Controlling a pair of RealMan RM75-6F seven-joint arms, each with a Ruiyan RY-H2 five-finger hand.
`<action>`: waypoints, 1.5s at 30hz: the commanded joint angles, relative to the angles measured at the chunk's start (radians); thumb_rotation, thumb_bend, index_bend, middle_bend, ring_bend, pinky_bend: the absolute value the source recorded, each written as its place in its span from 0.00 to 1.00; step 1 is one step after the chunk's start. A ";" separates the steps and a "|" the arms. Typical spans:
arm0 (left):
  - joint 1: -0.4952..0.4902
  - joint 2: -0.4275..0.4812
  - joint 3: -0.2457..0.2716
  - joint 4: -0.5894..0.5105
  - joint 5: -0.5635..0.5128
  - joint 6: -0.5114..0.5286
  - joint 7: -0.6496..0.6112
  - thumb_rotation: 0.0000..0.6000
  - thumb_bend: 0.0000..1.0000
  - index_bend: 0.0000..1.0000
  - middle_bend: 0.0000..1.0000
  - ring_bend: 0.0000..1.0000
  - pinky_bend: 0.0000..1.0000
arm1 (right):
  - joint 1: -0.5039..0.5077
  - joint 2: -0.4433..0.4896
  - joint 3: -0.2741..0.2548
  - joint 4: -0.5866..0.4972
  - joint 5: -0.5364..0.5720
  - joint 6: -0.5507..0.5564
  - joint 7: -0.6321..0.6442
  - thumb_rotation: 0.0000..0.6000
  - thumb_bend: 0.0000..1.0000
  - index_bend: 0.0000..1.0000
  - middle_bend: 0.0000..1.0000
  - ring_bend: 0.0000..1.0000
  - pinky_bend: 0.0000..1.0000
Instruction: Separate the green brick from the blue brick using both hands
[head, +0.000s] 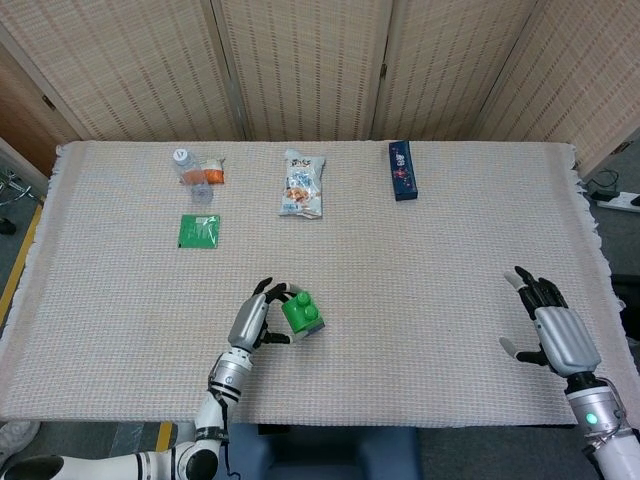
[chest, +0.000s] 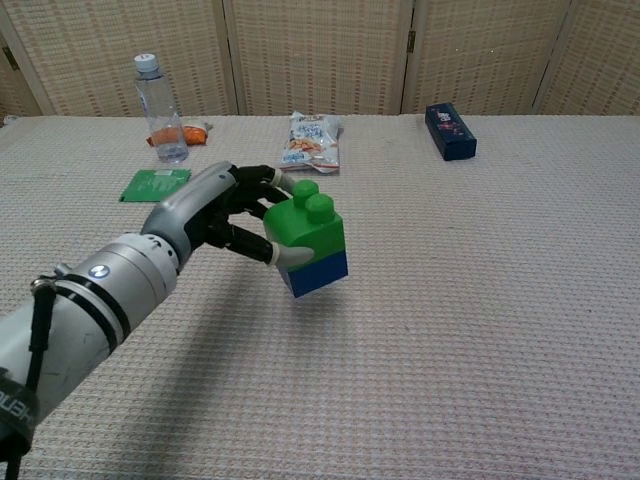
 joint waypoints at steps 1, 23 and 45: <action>0.024 0.065 -0.011 -0.080 -0.001 -0.004 -0.033 1.00 0.24 0.62 0.82 0.41 0.09 | 0.045 -0.007 -0.007 0.064 -0.075 -0.050 0.178 1.00 0.31 0.00 0.01 0.10 0.00; 0.022 0.274 -0.048 -0.270 0.019 0.004 -0.056 1.00 0.24 0.62 0.82 0.41 0.08 | 0.368 -0.321 -0.005 0.414 -0.183 -0.273 1.173 1.00 0.31 0.02 0.08 0.13 0.12; -0.028 0.316 -0.099 -0.275 -0.090 -0.021 -0.081 1.00 0.24 0.63 0.82 0.41 0.08 | 0.656 -0.604 0.032 0.596 -0.151 -0.460 1.584 1.00 0.31 0.05 0.11 0.18 0.20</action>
